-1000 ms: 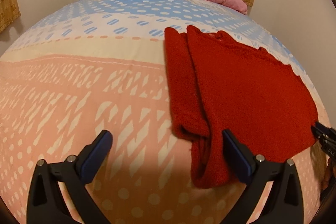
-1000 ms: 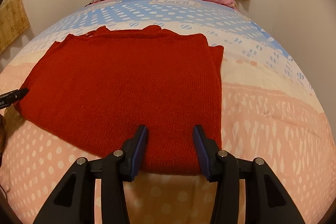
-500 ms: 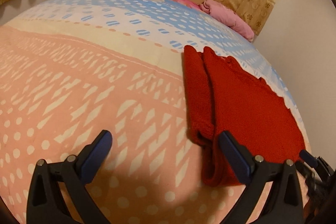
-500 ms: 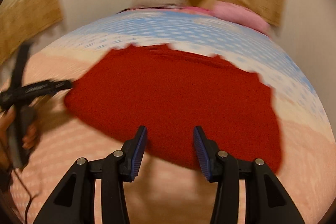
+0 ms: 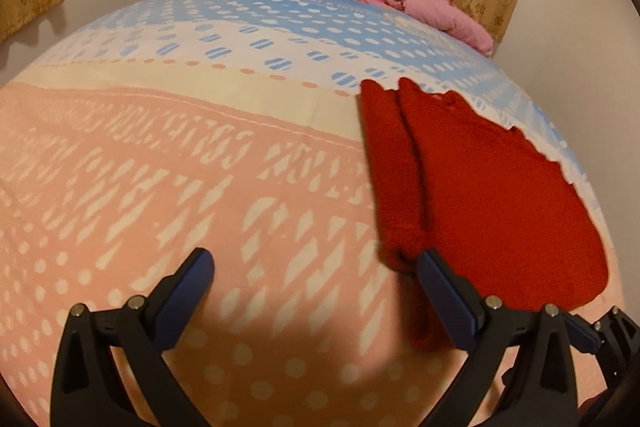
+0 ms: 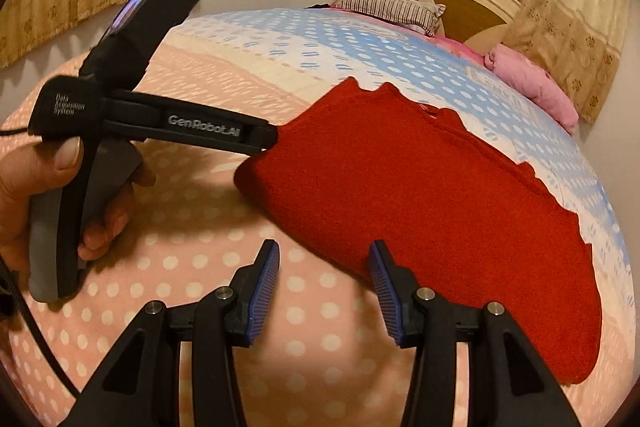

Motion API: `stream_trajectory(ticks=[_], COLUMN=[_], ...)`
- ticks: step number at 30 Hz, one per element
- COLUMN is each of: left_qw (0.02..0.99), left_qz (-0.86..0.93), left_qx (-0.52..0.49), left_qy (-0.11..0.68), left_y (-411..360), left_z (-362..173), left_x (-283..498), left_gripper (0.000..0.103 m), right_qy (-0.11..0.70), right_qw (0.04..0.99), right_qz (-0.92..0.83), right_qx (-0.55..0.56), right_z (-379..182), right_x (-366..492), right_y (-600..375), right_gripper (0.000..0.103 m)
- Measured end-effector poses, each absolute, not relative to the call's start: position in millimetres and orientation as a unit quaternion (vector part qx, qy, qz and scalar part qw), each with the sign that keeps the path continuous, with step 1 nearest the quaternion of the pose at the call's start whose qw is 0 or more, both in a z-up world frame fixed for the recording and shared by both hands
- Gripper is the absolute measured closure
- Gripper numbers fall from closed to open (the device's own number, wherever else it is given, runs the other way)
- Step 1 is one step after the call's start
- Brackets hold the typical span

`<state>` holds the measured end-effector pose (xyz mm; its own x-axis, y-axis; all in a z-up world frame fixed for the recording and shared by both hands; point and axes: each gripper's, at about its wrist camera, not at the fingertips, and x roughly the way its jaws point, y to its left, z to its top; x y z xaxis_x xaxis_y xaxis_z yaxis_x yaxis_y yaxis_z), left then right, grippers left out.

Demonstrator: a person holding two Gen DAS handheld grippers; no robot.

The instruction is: Fold small clothes

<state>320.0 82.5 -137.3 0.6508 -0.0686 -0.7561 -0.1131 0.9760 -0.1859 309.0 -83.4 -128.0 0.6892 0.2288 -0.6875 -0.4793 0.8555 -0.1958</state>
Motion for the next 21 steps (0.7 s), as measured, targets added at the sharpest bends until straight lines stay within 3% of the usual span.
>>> stream_trajectory(ticks=[21], left_qw=[0.898], left_qz=[-0.004], left_qx=[-0.096], left_qy=[0.429], left_y=[86], left_z=[-136], left_x=[330], left_gripper=[0.0], right_qy=[0.317], right_qw=[0.898], right_qz=[0.159], right_qx=[-0.262], right_z=[-144], right_x=[323], right_y=[-39], right_gripper=[0.055])
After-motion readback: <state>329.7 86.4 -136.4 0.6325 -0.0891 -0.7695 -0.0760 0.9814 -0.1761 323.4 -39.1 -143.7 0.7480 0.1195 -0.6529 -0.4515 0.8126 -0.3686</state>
